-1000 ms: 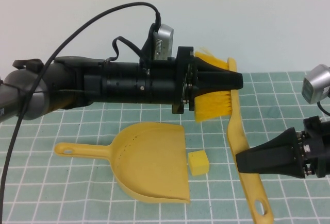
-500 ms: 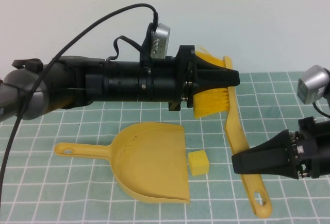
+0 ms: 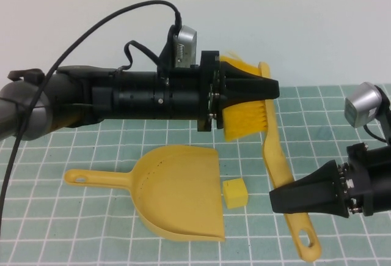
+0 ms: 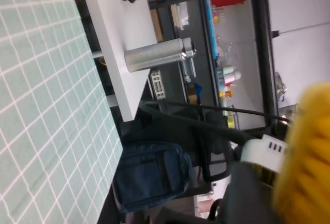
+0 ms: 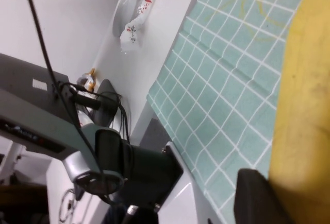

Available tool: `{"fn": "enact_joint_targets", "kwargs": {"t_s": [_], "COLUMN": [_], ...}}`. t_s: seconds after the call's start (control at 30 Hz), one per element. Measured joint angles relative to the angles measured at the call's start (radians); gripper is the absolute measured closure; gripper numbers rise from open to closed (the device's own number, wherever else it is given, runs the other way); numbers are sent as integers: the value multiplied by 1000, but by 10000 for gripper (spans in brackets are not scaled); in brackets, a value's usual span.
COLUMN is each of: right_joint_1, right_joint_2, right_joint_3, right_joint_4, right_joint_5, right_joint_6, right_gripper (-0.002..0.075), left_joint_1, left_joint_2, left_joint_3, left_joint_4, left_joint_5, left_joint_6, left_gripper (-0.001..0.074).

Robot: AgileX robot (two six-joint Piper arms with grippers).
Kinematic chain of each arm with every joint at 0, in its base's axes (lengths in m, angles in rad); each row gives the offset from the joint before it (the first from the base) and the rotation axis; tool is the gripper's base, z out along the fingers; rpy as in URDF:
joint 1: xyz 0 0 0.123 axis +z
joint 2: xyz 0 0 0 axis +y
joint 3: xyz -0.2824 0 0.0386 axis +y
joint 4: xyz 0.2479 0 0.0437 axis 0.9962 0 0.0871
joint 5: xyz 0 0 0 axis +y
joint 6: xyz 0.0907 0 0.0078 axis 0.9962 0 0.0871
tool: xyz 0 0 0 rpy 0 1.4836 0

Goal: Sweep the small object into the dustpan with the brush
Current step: Hand over the broom, then pick up the dustpan from the table

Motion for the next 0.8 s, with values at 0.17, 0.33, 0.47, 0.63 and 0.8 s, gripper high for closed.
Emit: {"fn": "enact_joint_targets", "kwargs": {"t_s": [0.17,0.33,0.47,0.63,0.8], "right_joint_1": [0,2,2,4,2], "right_joint_2": [0,-7,-29,-49,-52], "right_joint_3": [-7,-59,-139,-240,-263], "right_joint_4": [0,-18,-87,-281,-377], "right_joint_5": [6,15,8,-84,-170], "right_joint_6": [-56,-45,39,172,235], "right_gripper": [545,547,550,551,552], "left_joint_1": [29,61,97,109,140], "left_joint_2": [6,-25,-66,-153,-177], "left_joint_3": [0,0,0,0,-46], "left_joint_4": [0,23,23,4,55], "left_joint_5": [4,5,11,-6,-4], "left_joint_6": [-89,-82,-43,-3,-8], "left_gripper": [158,63,95,131,136]}}
